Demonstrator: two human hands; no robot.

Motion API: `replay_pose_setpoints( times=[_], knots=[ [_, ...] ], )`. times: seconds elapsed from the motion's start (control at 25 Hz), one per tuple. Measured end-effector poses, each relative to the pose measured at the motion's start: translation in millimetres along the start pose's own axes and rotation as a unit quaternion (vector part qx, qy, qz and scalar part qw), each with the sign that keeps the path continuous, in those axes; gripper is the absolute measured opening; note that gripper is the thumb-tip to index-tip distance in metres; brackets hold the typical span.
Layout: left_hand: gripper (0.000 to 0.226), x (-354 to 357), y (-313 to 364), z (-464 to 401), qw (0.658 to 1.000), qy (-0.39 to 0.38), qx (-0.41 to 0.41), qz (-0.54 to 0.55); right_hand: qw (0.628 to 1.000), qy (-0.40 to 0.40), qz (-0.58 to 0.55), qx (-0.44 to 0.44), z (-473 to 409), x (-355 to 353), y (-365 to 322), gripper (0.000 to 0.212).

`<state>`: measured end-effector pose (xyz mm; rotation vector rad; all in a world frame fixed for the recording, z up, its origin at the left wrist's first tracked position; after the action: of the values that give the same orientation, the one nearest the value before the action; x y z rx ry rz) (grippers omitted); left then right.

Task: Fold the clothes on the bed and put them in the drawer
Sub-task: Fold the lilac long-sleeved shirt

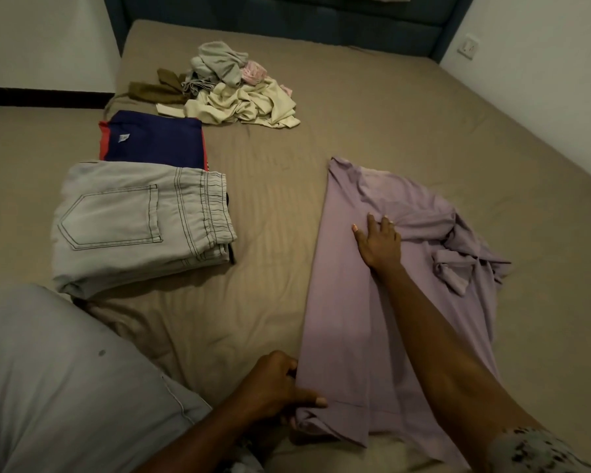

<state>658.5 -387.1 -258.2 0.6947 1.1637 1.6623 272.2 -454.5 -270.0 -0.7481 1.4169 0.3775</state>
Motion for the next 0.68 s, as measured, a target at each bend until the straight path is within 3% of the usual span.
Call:
replay_pose_setpoints(
  times=[0.12,0.2,0.28,0.36,0.48,0.6,0.68],
  knots=[
    [0.061,-7.1,6.0,5.4,0.993,0.035,-0.054,-0.097,0.999,0.045,-0.016,-0.021,10.1,-14.2,16.5,0.066],
    [0.08,-17.0,9.4,2.7,0.954,0.142,-0.059,-0.257,0.99,0.143,-0.006,0.012,14.8,-33.0,42.8,0.052],
    [0.076,-25.7,10.7,-6.6,0.918,0.244,-0.005,-0.312,0.967,0.229,-0.025,0.11,18.4,-52.6,77.6,0.039],
    [0.057,-27.1,16.7,-22.0,0.93,0.259,0.05,-0.258,0.933,0.267,-0.085,0.226,20.7,-70.3,115.1,0.034],
    [0.048,-14.8,31.8,-43.9,0.963,0.177,0.125,-0.161,0.888,0.298,-0.092,0.338,18.9,-88.5,160.4,0.041],
    [0.039,-2.0,44.6,-62.5,0.979,0.133,0.142,-0.053,0.908,0.215,-0.053,0.355,4.1,-92.6,181.6,0.056],
    [0.037,-0.4,48.1,-71.9,0.985,0.121,0.119,0.022,0.905,0.152,-0.08,0.39,-4.4,-95.3,191.7,0.054]
  ],
)
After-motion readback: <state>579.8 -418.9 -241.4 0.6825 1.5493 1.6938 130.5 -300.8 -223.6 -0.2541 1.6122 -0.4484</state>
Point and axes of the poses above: each hand's wrist, its own z-axis away from the middle knuckle, its own x-axis out of the palm, y = z × x, the point moved 2 cm from there along -z, towards the middle knuckle, and after that the axes turned 4 degrees about x, right-handed, at the moved point
